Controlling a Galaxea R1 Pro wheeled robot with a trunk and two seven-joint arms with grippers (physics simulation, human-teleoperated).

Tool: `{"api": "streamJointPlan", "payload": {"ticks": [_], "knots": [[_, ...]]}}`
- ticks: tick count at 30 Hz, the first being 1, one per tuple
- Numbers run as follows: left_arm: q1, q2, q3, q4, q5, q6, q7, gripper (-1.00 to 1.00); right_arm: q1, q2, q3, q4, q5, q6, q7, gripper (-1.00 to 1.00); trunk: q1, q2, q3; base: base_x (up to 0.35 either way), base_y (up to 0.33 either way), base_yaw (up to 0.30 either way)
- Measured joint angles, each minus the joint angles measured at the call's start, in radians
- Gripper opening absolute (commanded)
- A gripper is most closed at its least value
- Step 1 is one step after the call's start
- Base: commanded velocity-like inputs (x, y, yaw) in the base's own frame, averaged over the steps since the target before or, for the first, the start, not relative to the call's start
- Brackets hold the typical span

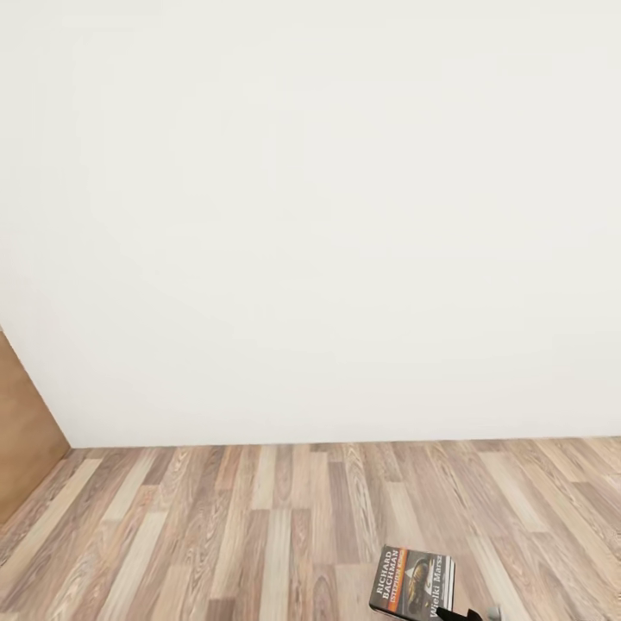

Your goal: In the bedroom, move the book from the bed onto either nightstand, and place the two sandals side by side next to the bed.

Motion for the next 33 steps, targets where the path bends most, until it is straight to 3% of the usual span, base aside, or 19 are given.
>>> {"api": "streamJointPlan", "payload": {"ticks": [6,33], "knots": [[0.0,0.0,0.0,0.0,0.0,0.0,0.0,1.0,0.0,0.0,0.0,0.0,0.0,0.0,0.0,-1.0,0.0,0.0,0.0,0.321,0.0,-0.175],[0.0,0.0,0.0,0.0,0.0,0.0,0.0,1.0,0.0,-0.001,-0.001,0.0,0.0,0.0,0.0,-1.0,0.0,0.0,0.0,0.321,0.0,-0.003]]}}
